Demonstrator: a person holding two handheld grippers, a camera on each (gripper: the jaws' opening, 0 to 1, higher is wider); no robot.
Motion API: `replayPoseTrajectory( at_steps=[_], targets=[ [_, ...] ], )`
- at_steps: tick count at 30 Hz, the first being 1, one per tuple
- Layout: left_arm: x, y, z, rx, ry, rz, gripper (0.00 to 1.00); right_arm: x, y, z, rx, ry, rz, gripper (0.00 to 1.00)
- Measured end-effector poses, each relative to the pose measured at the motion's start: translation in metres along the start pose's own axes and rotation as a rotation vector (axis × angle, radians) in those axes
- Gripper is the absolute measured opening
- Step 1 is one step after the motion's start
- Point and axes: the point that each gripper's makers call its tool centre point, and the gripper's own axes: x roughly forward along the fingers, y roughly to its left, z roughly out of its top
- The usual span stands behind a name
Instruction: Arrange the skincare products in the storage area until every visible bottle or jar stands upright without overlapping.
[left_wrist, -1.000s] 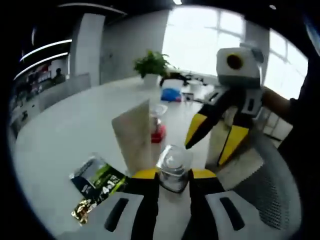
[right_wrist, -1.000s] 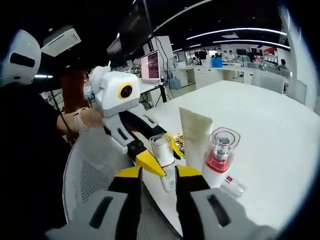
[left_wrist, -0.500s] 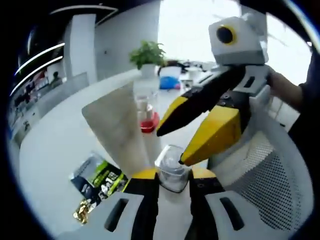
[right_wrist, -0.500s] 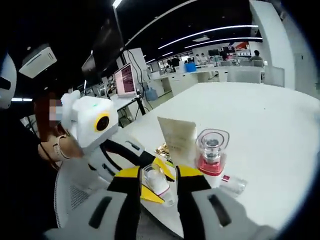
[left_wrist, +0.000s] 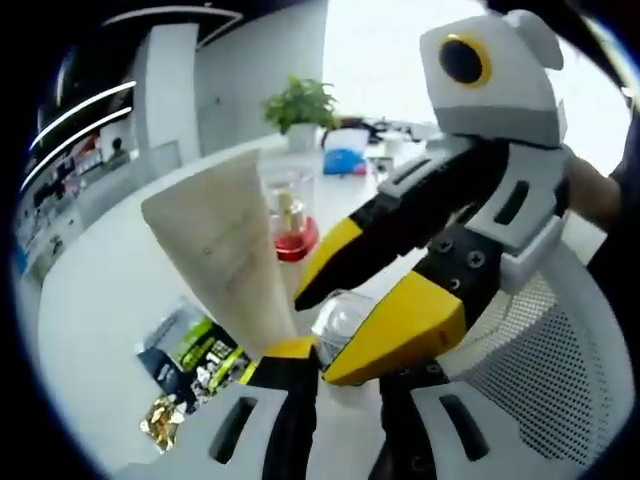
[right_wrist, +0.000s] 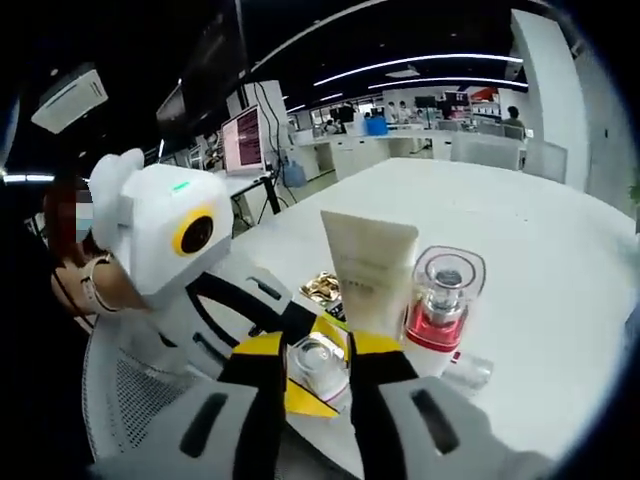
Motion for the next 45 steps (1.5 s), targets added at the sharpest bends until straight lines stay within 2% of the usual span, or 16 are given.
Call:
replayPoseTrajectory(
  at_steps=[4, 14, 19, 23, 31, 34, 40, 45],
  targets=[
    [0.0, 0.001, 0.0, 0.002, -0.002, -0.001, 0.19, 0.0, -0.001, 0.0, -0.02, 0.003, -0.006, 0.21],
    [0.0, -0.001, -0.001, 0.005, -0.019, -0.035, 0.19, 0.0, 0.001, -0.001, -0.056, 0.0, 0.044, 0.19],
    [0.001, 0.003, -0.014, 0.015, 0.026, -0.027, 0.23, 0.001, -0.001, -0.004, -0.077, -0.006, 0.046, 0.19],
    [0.001, 0.004, -0.015, -0.009, 0.015, -0.022, 0.23, 0.001, -0.004, -0.005, -0.065, -0.023, 0.05, 0.19],
    [0.005, 0.006, -0.027, -0.003, 0.054, -0.016, 0.22, 0.004, -0.003, -0.007, -0.085, -0.031, 0.067, 0.19],
    [0.006, 0.007, -0.027, -0.032, 0.048, -0.013, 0.21, 0.004, -0.003, -0.006, -0.076, -0.041, 0.07, 0.2],
    [0.005, 0.009, -0.031, -0.04, 0.056, -0.012, 0.21, 0.006, 0.0, -0.006, -0.113, -0.034, 0.073, 0.21],
    [0.005, 0.01, -0.033, -0.041, 0.062, -0.01, 0.21, 0.005, -0.001, -0.006, -0.098, -0.034, 0.071, 0.22]
  ],
)
